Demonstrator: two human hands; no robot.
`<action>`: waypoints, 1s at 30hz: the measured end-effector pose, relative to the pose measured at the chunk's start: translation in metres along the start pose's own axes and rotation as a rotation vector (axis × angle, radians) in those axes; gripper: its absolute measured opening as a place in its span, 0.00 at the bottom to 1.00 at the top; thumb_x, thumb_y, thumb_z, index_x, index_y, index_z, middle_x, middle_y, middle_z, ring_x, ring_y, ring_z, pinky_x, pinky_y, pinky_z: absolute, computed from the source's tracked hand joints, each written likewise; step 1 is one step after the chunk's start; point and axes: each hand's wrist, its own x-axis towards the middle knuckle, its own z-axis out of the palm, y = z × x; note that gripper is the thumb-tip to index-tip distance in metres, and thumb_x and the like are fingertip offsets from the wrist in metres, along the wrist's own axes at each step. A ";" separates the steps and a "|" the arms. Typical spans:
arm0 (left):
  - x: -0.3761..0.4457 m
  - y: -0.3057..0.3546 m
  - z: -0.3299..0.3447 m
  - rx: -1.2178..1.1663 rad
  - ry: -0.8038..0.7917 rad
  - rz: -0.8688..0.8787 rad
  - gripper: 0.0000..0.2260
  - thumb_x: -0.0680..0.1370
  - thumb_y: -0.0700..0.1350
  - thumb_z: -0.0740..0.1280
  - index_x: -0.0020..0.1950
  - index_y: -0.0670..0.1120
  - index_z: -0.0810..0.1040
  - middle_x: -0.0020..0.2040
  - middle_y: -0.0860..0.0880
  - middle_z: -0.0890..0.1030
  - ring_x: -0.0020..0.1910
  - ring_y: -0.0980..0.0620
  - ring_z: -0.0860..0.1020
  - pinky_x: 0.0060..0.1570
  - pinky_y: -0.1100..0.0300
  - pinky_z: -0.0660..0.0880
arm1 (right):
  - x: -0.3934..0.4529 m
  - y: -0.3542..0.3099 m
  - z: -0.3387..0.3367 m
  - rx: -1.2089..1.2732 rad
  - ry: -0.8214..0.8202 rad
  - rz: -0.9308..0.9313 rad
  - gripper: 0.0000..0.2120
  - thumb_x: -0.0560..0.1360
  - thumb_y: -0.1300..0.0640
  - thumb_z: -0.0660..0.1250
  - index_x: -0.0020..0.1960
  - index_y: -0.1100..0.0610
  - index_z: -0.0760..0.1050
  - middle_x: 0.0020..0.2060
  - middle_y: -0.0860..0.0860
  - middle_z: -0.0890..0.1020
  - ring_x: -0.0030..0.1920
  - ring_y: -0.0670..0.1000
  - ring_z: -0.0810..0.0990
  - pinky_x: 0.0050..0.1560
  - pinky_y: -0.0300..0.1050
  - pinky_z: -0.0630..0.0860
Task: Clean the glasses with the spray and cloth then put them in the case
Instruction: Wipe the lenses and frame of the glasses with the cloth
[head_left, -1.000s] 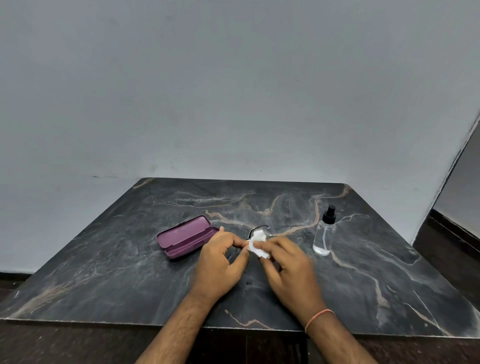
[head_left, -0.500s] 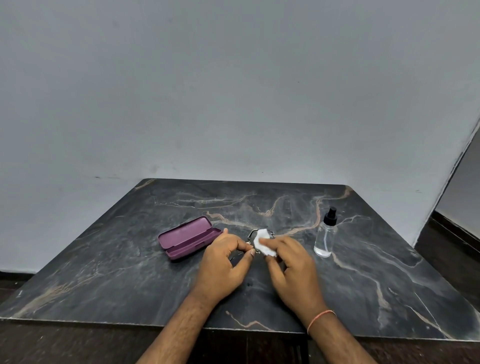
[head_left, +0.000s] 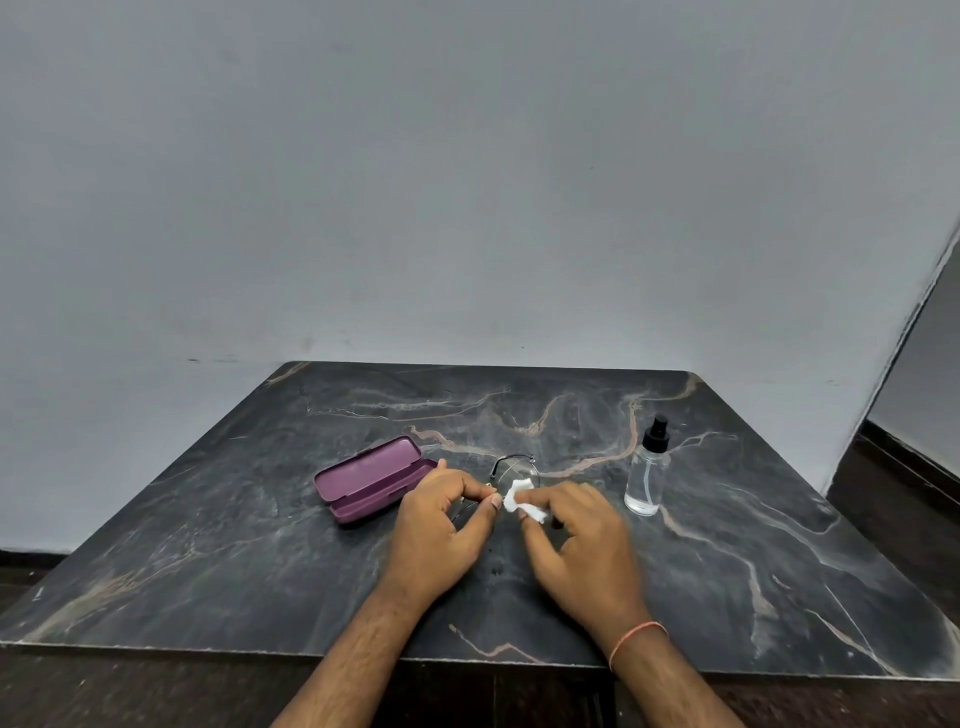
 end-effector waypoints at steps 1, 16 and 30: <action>0.000 0.000 0.000 0.000 -0.001 -0.001 0.06 0.77 0.39 0.80 0.45 0.49 0.87 0.47 0.59 0.87 0.49 0.58 0.85 0.81 0.67 0.61 | 0.000 0.000 0.000 -0.003 0.016 0.017 0.08 0.75 0.55 0.75 0.53 0.46 0.85 0.43 0.38 0.83 0.44 0.42 0.78 0.47 0.38 0.75; 0.001 0.000 0.000 -0.004 0.006 -0.021 0.07 0.77 0.39 0.80 0.45 0.51 0.87 0.46 0.60 0.87 0.49 0.57 0.86 0.82 0.62 0.63 | 0.002 0.002 -0.001 0.059 -0.016 -0.009 0.10 0.73 0.56 0.76 0.52 0.44 0.86 0.43 0.35 0.82 0.47 0.40 0.79 0.50 0.35 0.75; 0.009 0.007 -0.007 -0.140 -0.074 -0.379 0.07 0.77 0.41 0.80 0.44 0.53 0.91 0.43 0.59 0.90 0.48 0.61 0.87 0.54 0.66 0.79 | 0.002 0.005 0.001 0.048 0.032 -0.029 0.14 0.73 0.60 0.79 0.57 0.48 0.87 0.51 0.38 0.84 0.53 0.42 0.81 0.54 0.36 0.76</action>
